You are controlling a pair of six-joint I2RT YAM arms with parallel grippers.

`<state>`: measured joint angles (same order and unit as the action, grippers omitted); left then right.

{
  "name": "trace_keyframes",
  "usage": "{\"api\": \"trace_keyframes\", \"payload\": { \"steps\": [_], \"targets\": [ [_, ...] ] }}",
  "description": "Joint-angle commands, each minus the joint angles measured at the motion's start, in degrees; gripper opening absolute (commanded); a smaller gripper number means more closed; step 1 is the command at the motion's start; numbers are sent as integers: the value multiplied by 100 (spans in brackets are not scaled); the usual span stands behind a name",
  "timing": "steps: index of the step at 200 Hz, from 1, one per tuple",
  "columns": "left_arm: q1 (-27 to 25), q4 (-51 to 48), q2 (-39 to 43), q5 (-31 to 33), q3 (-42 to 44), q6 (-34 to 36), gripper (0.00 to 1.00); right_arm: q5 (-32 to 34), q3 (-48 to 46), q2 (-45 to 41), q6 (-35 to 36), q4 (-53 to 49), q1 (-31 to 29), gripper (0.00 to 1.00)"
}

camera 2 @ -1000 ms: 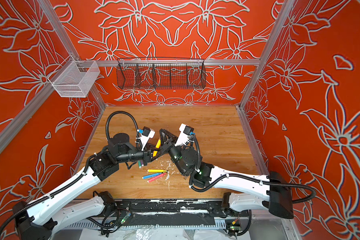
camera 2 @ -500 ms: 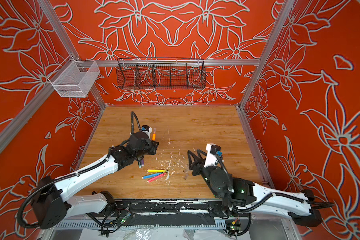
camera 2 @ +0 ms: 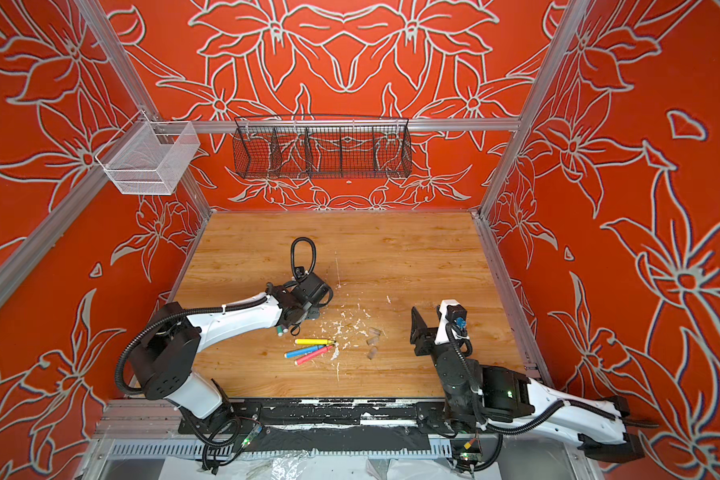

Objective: Insert the pens into the pen caps
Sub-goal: 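Open the right gripper and withdraw it while the left lowers the capped orange marker, then lay the capped orange marker beside the purple one and open the left gripper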

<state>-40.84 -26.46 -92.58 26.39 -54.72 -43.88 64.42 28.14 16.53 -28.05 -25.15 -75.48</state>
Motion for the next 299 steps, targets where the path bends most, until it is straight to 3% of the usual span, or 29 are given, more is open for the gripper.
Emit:
{"api": "trace_keyframes", "payload": {
  "steps": [1, 24, 54, 82, 109, 130, 156, 205, 251, 276, 299],
  "targets": [
    [28, -234, -198, 363, 216, -445, 0, -194, 126, 200, 177, -175, 389, 68],
    [65, -110, -413, 194, 254, -368, 0, -1037, 151, 608, 22, -250, 1401, 68],
    [59, -244, -668, 336, 203, -501, 0, -3062, 146, 1542, 98, 70, 3155, 68],
    [83, -327, -721, 500, 212, -578, 0, -3120, 179, 2307, -215, 46, 4034, 65],
    [163, -281, -845, 461, 189, -565, 5, -2927, 78, 2332, -339, 195, 4144, 65],
    [221, -295, -881, 494, 186, -613, 13, -2850, -294, 2173, -228, 880, 4172, 66],
    [285, -329, -851, 524, 172, -614, 17, -2204, -829, 2116, -65, 1653, 4208, 68],
    [313, -228, -494, 448, 229, -333, 28, -2035, -874, 2128, -288, 1564, 4264, 66],
    [296, -548, 269, 504, 233, -47, 31, -2098, -745, 2399, -324, 1482, 4268, 66],
    [41, -662, 906, 474, 398, 274, 31, -2119, -705, 2493, -323, 1476, 4267, 66],
    [-538, -715, 1441, 387, 632, 505, 31, -2130, -689, 2527, -331, 1469, 4274, 66]
  ]
}}
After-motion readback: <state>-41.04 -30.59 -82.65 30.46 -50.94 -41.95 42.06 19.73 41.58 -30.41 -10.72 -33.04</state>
